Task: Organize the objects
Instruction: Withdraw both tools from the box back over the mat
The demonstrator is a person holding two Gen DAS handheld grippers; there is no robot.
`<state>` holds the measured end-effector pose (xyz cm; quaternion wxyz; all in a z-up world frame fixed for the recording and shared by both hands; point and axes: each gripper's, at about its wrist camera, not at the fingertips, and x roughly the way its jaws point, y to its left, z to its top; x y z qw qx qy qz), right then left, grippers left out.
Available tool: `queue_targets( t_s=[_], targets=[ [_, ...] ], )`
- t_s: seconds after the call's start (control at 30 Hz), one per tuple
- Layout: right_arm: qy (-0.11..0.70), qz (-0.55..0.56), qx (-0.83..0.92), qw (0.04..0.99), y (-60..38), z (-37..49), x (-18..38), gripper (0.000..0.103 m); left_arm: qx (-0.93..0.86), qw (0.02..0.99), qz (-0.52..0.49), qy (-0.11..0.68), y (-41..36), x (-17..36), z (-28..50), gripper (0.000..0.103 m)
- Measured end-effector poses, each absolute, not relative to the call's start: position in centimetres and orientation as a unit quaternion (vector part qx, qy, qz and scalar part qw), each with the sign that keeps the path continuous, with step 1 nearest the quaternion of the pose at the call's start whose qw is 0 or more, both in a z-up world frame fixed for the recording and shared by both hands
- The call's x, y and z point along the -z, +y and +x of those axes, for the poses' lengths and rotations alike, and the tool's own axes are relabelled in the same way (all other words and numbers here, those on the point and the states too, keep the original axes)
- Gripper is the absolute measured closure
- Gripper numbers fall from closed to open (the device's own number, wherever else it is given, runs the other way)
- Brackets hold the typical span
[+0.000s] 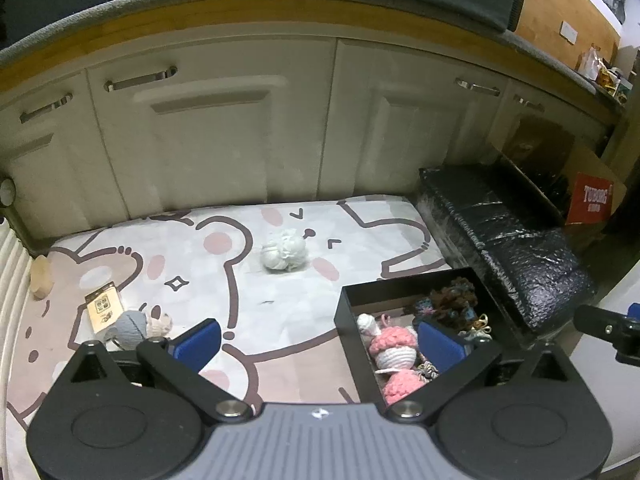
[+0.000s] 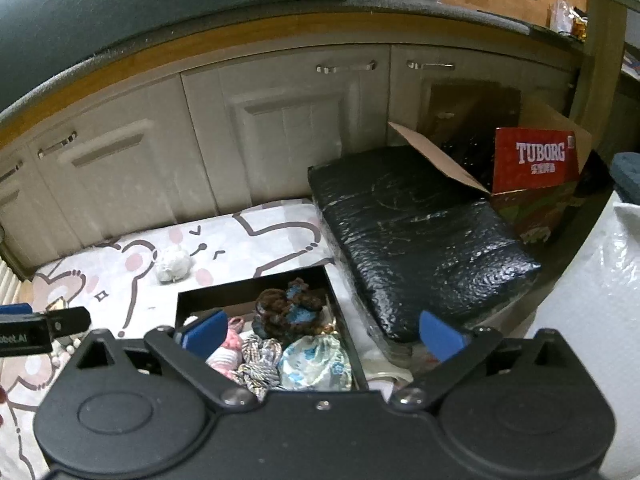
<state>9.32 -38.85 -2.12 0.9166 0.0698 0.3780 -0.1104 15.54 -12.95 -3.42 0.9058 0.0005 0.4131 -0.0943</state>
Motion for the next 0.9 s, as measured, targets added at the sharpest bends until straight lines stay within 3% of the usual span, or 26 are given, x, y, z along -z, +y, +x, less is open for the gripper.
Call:
queue_targets(
  t_s=[0.9],
  targets=[
    [0.373, 0.066, 0.066, 0.923, -31.4, 13.1, 2.5, 0.000, 0.002, 0.918, -0.044, 0.395, -0.7, 3.0, 16.0, 0.000]
  ],
)
